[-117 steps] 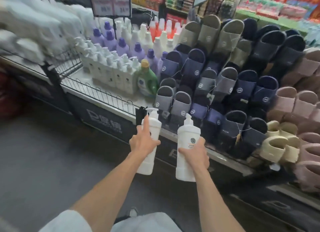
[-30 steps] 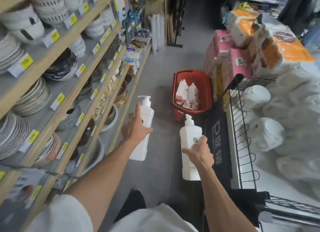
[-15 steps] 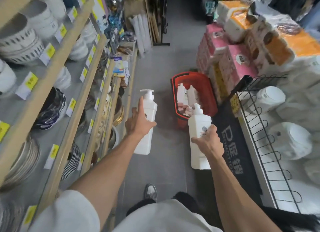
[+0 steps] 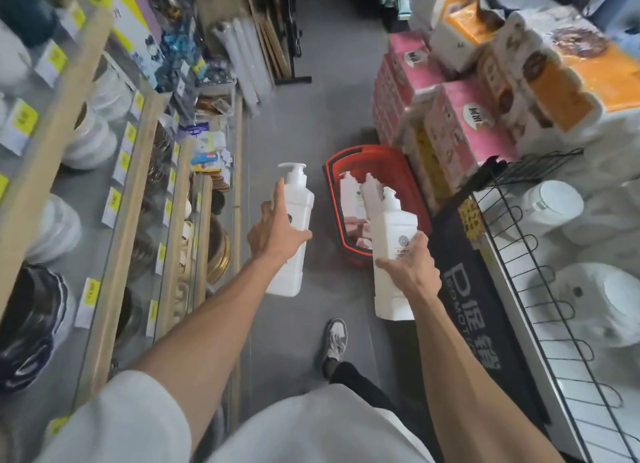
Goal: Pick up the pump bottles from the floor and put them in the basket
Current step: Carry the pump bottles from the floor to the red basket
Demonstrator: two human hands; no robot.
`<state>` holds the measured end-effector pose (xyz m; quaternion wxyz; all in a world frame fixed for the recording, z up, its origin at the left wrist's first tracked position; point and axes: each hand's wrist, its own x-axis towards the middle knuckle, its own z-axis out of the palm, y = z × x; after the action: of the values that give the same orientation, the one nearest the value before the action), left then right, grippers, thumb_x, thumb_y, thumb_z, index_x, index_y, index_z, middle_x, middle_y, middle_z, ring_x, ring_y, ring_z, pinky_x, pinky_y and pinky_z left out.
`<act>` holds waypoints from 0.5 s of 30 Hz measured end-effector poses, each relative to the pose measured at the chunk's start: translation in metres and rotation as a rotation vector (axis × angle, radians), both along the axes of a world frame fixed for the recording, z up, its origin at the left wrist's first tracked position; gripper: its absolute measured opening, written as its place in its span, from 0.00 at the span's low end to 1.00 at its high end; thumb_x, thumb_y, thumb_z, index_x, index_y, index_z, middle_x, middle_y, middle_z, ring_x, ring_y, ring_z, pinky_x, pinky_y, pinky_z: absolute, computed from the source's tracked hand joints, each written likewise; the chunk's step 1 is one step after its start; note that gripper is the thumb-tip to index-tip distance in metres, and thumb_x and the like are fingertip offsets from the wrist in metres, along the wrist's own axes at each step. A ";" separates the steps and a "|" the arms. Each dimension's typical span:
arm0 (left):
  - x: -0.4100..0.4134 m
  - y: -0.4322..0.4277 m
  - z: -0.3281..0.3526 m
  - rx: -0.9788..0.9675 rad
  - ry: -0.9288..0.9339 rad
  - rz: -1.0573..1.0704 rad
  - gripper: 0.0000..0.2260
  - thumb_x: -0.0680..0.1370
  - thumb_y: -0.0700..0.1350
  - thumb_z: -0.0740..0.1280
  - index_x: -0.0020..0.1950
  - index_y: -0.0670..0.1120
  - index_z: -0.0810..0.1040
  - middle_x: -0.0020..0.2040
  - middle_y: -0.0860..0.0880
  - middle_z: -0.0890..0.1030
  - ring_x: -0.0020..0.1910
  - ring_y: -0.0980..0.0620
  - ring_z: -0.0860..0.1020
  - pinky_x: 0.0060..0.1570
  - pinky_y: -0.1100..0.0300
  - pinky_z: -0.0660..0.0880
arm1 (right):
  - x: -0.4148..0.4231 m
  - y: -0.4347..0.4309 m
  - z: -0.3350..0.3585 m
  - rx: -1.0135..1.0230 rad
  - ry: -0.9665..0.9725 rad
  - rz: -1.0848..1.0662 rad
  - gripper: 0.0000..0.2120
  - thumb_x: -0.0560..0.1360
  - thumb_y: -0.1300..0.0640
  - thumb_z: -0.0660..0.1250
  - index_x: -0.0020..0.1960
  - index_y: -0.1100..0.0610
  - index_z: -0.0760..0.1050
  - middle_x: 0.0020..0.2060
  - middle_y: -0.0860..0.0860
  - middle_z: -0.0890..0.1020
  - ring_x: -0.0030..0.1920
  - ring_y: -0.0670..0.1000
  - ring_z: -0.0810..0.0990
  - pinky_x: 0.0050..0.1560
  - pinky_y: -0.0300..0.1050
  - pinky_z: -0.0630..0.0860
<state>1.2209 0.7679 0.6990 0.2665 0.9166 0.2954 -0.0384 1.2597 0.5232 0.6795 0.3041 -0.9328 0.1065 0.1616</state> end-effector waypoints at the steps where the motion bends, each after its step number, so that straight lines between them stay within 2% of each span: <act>1: 0.013 0.003 0.001 0.007 0.005 -0.005 0.51 0.70 0.52 0.75 0.80 0.59 0.41 0.65 0.46 0.69 0.51 0.41 0.78 0.47 0.50 0.73 | 0.012 0.004 -0.002 0.009 0.004 -0.008 0.34 0.64 0.45 0.77 0.59 0.50 0.60 0.51 0.51 0.77 0.46 0.57 0.76 0.47 0.51 0.70; 6: 0.078 0.020 0.000 0.010 0.029 -0.010 0.51 0.70 0.52 0.75 0.80 0.60 0.40 0.65 0.47 0.69 0.52 0.40 0.78 0.50 0.47 0.76 | 0.071 0.017 -0.005 0.036 0.018 -0.037 0.34 0.64 0.45 0.77 0.59 0.49 0.58 0.51 0.50 0.77 0.46 0.57 0.77 0.47 0.50 0.70; 15: 0.183 0.046 -0.007 -0.003 0.020 -0.097 0.52 0.69 0.53 0.76 0.79 0.61 0.41 0.64 0.47 0.70 0.54 0.39 0.79 0.51 0.47 0.74 | 0.151 0.042 0.000 0.015 0.004 -0.129 0.34 0.65 0.45 0.78 0.56 0.47 0.56 0.50 0.49 0.76 0.47 0.55 0.77 0.47 0.50 0.71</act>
<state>1.4036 0.8137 0.6921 0.2626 0.9290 0.2534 -0.0609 1.4111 0.5655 0.6795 0.3208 -0.9213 0.1658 0.1440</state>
